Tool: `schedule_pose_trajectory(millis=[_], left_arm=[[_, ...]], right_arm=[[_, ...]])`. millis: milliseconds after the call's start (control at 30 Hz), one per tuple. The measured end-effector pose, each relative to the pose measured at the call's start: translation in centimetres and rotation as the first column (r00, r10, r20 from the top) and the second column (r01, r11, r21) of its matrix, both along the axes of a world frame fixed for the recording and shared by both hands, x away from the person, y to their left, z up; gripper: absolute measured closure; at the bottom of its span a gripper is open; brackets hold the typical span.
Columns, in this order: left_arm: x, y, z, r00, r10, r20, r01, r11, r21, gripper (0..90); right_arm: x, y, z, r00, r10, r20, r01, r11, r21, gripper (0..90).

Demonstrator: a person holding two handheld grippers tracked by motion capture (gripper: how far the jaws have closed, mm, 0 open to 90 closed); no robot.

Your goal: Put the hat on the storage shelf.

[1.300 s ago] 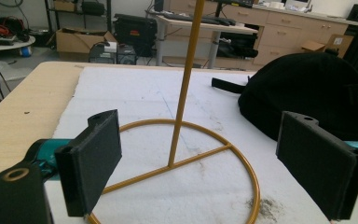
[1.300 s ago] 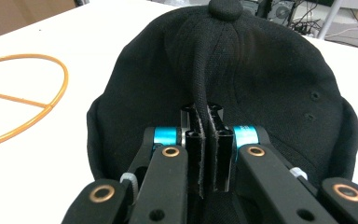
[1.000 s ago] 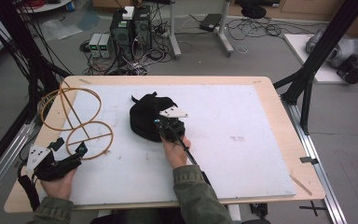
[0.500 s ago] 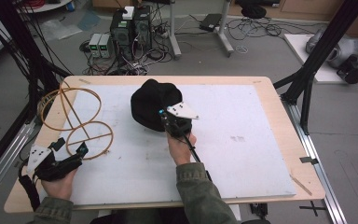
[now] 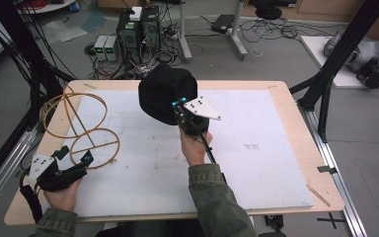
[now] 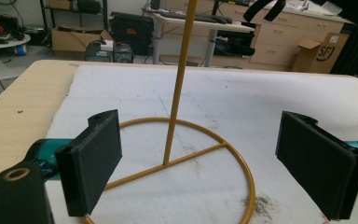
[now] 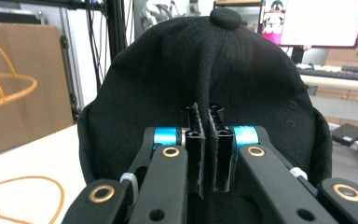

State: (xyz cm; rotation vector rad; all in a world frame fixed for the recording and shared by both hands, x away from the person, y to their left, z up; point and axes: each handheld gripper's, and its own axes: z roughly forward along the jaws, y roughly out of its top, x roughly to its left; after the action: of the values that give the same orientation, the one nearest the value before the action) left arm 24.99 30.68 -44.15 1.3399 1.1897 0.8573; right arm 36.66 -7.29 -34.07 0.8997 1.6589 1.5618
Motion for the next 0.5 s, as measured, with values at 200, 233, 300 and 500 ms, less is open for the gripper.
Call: schedule_pose_trajectory(millis=[200, 233, 300, 500], left_arm=[[0.0, 0.0, 0.0, 1.0000, -0.001, -0.002, 0.001, 1.0000, -0.001, 14.6], [0.0, 0.0, 0.0, 1.0000, -0.002, -0.002, 0.002, 1.0000, -0.001, 14.6], [0.0, 0.0, 0.0, 1.0000, -0.002, -0.003, 0.002, 1.0000, 0.003, 14.6], [-0.1, 0.0, 0.0, 1.0000, -0.002, -0.003, 0.002, 1.0000, -0.008, 14.6]], right_arm=[[-0.1, -0.2, 1.4, 0.9994, 0.007, 0.035, -0.007, 1.000, 0.018, 87.6], [-0.2, -0.2, 1.9, 0.9986, 0.015, 0.051, -0.016, 1.000, 0.025, 87.5], [-0.2, -0.2, 2.2, 0.9976, 0.018, 0.067, -0.020, 0.999, 0.033, 87.5], [-0.4, -0.1, 3.4, 0.9942, 0.032, 0.102, -0.040, 0.997, 0.070, 87.5]])
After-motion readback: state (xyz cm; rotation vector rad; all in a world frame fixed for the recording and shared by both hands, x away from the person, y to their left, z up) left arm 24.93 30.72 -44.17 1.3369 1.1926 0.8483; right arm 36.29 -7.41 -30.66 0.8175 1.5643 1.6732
